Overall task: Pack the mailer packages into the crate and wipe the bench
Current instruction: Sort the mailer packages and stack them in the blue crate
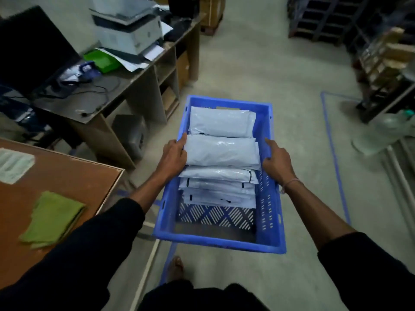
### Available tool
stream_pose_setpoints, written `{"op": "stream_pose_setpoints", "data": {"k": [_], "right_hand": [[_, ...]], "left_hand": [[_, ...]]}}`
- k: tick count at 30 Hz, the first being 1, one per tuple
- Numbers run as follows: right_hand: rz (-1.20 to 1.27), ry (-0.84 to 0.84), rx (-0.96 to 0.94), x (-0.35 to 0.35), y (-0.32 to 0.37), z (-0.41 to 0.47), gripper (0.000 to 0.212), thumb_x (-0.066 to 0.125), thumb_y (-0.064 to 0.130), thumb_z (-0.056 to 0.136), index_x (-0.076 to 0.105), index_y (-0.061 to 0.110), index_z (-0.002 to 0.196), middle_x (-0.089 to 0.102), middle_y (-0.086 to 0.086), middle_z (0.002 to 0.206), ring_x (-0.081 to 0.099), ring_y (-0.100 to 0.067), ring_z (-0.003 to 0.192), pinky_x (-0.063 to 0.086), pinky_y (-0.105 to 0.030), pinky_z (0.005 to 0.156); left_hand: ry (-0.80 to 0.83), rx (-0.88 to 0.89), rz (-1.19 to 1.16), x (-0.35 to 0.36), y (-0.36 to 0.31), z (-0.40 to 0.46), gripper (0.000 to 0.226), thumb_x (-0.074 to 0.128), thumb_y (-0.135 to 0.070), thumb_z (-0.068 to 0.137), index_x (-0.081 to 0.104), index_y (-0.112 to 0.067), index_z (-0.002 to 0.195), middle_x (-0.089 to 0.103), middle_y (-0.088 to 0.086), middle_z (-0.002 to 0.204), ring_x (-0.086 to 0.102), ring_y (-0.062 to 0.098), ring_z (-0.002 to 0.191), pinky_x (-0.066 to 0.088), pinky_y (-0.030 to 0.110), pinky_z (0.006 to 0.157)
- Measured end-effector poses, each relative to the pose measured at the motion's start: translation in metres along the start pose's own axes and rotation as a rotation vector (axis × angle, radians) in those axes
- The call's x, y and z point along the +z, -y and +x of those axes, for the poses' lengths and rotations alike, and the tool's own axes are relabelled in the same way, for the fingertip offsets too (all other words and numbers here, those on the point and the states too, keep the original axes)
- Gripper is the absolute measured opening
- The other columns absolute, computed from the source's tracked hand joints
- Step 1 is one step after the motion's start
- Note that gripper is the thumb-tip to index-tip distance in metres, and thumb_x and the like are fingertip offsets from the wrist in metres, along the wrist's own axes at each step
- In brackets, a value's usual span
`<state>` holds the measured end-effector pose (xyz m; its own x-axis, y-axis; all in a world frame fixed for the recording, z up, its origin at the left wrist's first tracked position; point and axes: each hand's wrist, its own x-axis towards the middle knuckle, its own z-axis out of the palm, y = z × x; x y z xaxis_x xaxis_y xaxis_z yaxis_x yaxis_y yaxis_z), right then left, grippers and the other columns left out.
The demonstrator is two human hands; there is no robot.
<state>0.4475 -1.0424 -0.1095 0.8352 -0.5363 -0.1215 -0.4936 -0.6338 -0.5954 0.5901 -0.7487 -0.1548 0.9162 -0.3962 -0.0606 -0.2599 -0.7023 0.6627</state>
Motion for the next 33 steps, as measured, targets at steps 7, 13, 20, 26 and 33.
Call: {"op": "stream_pose_setpoints", "data": {"k": [7, 13, 20, 26, 33], "right_hand": [[0.04, 0.065, 0.192, 0.073, -0.069, 0.018, 0.08, 0.049, -0.003, 0.087, 0.027, 0.027, 0.157, 0.047, -0.025, 0.133, 0.052, -0.045, 0.118, 0.044, -0.035, 0.094], [0.08, 0.128, 0.275, 0.153, -0.147, 0.04, 0.081, 0.05, -0.004, 0.085, 0.027, 0.025, 0.158, 0.044, -0.024, 0.131, 0.054, -0.046, 0.113, 0.044, -0.034, 0.093], [0.138, 0.253, 0.339, 0.256, -0.252, 0.069, 0.086, 0.055, -0.007, 0.082, 0.027, 0.024, 0.157, 0.043, -0.024, 0.127, 0.049, -0.045, 0.119, 0.04, -0.031, 0.092], [0.133, 0.304, 0.361, 0.351, -0.33, 0.105, 0.081, 0.052, -0.004, 0.086, 0.026, 0.024, 0.156, 0.041, -0.024, 0.13, 0.052, -0.044, 0.115, 0.037, -0.028, 0.085], [0.097, 0.363, 0.405, 0.455, -0.406, 0.142, 0.084, 0.056, -0.003, 0.087, 0.024, 0.028, 0.157, 0.038, -0.023, 0.136, 0.052, -0.045, 0.117, 0.043, -0.037, 0.096]], "left_hand": [[0.206, -0.061, -0.079, 0.109, 0.099, 0.067, 0.067, 0.041, -0.024, 0.081, 0.048, -0.034, 0.147, 0.062, 0.012, 0.133, 0.06, 0.035, 0.122, 0.052, 0.05, 0.102], [0.288, -0.141, -0.179, 0.179, 0.124, 0.063, 0.074, 0.054, -0.019, 0.078, 0.047, -0.026, 0.151, 0.056, 0.008, 0.148, 0.052, 0.024, 0.137, 0.043, 0.043, 0.115], [0.342, -0.196, -0.237, 0.272, 0.156, 0.06, 0.083, 0.045, -0.02, 0.07, 0.045, -0.007, 0.152, 0.045, -0.005, 0.138, 0.056, 0.016, 0.114, 0.042, 0.025, 0.086], [0.396, -0.272, -0.252, 0.374, 0.234, 0.079, 0.067, 0.054, 0.011, 0.09, 0.036, 0.0, 0.154, 0.032, -0.003, 0.146, 0.04, 0.015, 0.135, 0.033, 0.014, 0.104], [0.43, -0.339, -0.262, 0.476, 0.327, 0.101, 0.084, 0.053, -0.016, 0.077, 0.034, -0.01, 0.158, 0.034, -0.008, 0.15, 0.038, 0.017, 0.143, 0.035, 0.034, 0.118]]}}
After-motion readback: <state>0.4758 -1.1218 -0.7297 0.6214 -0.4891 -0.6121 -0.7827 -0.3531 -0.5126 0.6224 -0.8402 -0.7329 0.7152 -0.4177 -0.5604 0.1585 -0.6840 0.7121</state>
